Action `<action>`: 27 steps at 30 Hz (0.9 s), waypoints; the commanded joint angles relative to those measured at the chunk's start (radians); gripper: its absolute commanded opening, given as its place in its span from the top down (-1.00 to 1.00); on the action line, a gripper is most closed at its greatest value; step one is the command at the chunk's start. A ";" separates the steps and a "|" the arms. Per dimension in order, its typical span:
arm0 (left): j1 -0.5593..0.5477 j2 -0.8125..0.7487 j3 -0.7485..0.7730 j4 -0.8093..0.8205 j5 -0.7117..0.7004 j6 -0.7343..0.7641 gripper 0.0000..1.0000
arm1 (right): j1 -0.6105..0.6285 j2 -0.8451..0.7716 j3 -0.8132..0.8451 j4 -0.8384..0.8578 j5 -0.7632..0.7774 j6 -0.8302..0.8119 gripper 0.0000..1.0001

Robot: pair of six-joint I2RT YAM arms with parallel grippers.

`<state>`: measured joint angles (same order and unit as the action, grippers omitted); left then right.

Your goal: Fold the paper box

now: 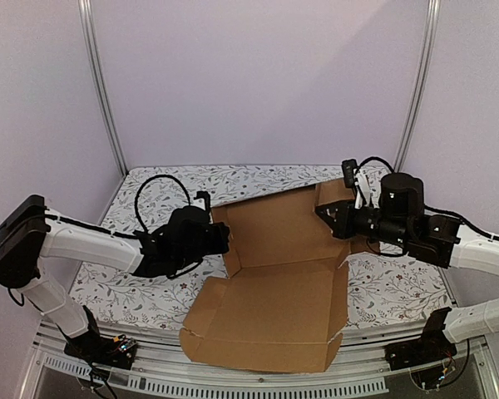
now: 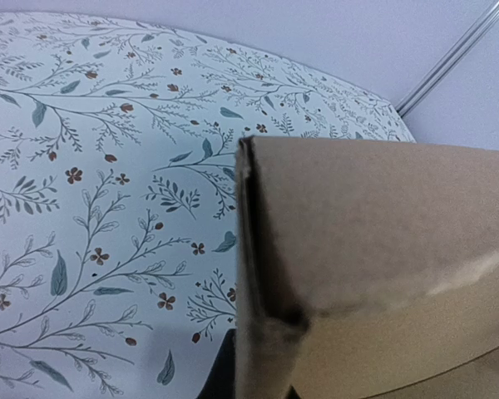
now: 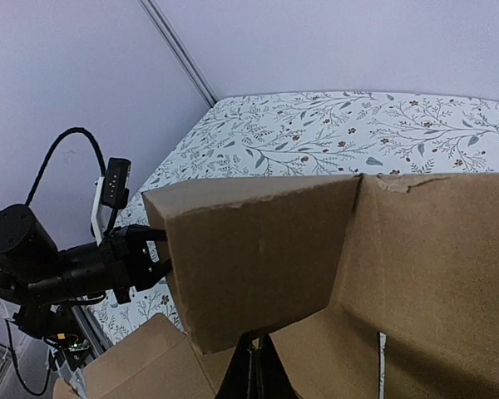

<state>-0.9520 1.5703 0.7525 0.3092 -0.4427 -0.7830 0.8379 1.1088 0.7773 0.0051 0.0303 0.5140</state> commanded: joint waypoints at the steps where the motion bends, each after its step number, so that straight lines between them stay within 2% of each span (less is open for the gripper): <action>1: 0.027 -0.011 -0.010 0.073 0.063 -0.006 1.00 | 0.007 -0.117 -0.016 -0.139 0.011 -0.049 0.99; 5: 0.052 -0.001 -0.028 0.123 0.129 -0.045 1.00 | 0.007 -0.190 -0.028 -0.255 0.085 -0.098 0.99; 9: 0.070 0.004 -0.047 0.176 0.204 -0.083 1.00 | 0.006 -0.258 -0.054 -0.301 0.115 -0.122 0.99; 23: 0.080 0.007 -0.060 0.215 0.275 -0.096 1.00 | 0.006 -0.378 -0.065 -0.404 0.092 -0.159 0.97; 27: 0.091 0.008 -0.074 0.233 0.290 -0.109 1.00 | 0.007 -0.391 -0.065 -0.411 0.045 -0.172 0.98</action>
<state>-0.8833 1.5711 0.6971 0.4767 -0.1898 -0.8585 0.8398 0.7338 0.7254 -0.3637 0.1162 0.3637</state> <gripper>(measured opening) 0.025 0.013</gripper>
